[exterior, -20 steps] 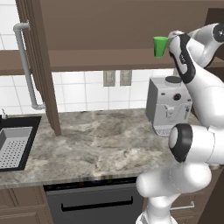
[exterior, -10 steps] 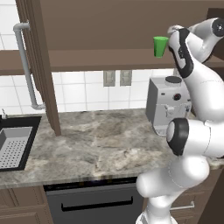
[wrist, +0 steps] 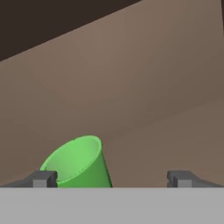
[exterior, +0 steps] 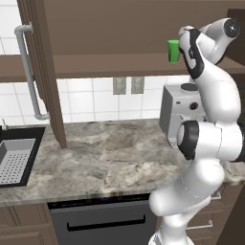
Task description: Open the cabinet directly in front. Then move the liquor and the cup to the dining counter with the candle on it.
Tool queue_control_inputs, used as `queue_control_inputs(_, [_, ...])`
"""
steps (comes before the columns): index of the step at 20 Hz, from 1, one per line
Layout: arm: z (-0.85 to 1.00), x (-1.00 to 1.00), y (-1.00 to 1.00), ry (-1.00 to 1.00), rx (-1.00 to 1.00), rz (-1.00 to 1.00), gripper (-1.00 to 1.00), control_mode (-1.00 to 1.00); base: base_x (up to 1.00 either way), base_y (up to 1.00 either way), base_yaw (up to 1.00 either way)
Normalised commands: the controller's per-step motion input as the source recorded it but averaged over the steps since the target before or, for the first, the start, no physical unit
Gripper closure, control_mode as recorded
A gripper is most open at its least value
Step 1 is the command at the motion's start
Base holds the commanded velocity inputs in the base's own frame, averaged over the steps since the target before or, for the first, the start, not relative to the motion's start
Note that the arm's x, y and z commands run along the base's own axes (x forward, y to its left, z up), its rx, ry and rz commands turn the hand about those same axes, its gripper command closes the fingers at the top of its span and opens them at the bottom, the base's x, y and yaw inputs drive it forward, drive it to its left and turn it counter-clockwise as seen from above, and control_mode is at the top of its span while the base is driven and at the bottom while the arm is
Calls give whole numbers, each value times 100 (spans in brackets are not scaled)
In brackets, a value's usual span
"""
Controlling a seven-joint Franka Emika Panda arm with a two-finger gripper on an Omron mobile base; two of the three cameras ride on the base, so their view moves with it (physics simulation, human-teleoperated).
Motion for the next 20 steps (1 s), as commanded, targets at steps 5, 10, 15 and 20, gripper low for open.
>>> queue_control_inputs(5, [0, 28, 0, 2, 0, 0, -100, -100, 0, 0, 0])
queue_control_inputs(10, [-6, 18, 0, 5, 0, 1, -100, -100, 0, 0, 0])
queue_control_inputs(15, [-18, 14, 0, 2, -2, 3, -100, -100, 0, 0, 0])
queue_control_inputs(20, [-22, 6, 0, 2, -3, 5, -100, -100, 0, 0, 0])
